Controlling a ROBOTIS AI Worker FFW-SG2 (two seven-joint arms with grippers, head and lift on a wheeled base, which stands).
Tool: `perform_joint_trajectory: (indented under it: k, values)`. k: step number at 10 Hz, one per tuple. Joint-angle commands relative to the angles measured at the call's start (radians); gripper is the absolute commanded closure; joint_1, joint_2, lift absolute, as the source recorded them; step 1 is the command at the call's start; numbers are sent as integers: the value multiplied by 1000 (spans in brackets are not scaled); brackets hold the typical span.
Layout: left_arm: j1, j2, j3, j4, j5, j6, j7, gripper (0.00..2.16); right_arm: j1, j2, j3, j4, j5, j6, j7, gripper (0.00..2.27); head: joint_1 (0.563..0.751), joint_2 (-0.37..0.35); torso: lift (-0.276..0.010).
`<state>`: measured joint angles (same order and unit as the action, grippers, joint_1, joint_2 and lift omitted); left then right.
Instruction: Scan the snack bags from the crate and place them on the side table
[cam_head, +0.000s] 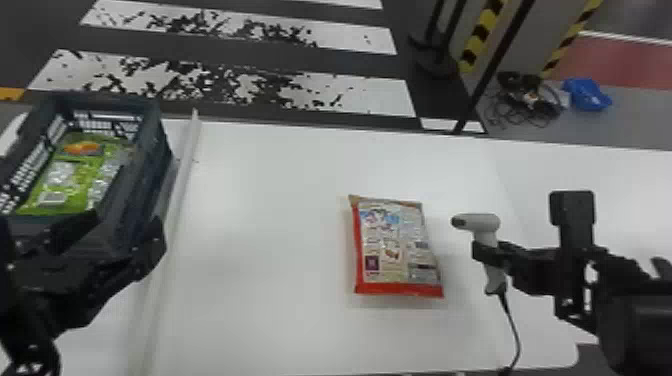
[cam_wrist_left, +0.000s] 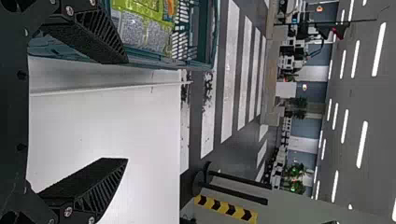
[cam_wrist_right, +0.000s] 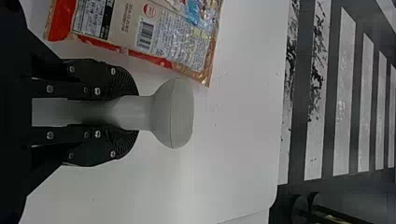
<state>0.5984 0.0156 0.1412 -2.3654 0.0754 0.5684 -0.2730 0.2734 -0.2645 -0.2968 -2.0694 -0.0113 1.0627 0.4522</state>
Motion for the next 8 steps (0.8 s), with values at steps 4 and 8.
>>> perform_joint_trajectory:
  k: [4,8]
  values:
    - [6,1,2,-5,0,-1,0,140,-77,-55,-4,219,10,-137,-12,2243,695,-238,-94]
    - [8,1,-2,-11,0,-1,0,140,-103,-67,7,315,22,-183,-15,2236,695,-271,-94]
